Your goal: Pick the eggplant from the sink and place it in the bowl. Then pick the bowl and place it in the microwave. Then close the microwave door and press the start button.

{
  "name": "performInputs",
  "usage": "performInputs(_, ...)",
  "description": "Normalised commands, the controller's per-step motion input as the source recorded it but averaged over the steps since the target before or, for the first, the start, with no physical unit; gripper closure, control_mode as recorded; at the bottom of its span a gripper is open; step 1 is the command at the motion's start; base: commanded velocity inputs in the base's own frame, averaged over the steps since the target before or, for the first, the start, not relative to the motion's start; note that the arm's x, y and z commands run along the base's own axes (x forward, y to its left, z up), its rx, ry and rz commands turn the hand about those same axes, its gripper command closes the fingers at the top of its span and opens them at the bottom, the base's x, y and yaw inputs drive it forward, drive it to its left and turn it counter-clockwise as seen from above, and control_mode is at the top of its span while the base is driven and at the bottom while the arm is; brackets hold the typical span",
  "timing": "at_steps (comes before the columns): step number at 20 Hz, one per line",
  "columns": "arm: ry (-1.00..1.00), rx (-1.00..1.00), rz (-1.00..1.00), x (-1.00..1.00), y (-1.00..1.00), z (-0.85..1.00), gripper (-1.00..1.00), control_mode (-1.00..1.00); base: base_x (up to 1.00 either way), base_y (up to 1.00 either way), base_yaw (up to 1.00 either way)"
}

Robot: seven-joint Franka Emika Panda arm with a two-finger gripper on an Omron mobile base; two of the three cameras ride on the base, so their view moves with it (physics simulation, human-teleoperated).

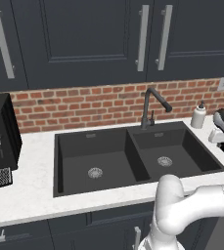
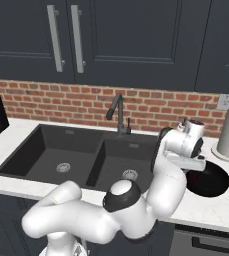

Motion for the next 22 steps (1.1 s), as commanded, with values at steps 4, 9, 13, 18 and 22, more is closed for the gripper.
performInputs(4,-0.06,0.0,0.01,-0.51,0.08,0.0,1.0,-1.0,0.0,0.0,0.0)
performInputs(9,-0.05,-0.04,0.04,-0.48,0.18,0.07,1.0,-1.0,0.0,0.0,0.0)
performInputs(13,-0.15,-0.03,0.1,-0.45,0.2,0.32,1.0,-1.0,0.0,0.0,0.0)
performInputs(18,-0.15,-0.04,0.17,-0.45,0.28,0.39,1.0,-1.0,0.0,0.0,0.0)
performInputs(22,-0.14,-0.09,0.22,-0.33,0.38,0.22,1.0,-1.0,0.0,0.0,0.0)
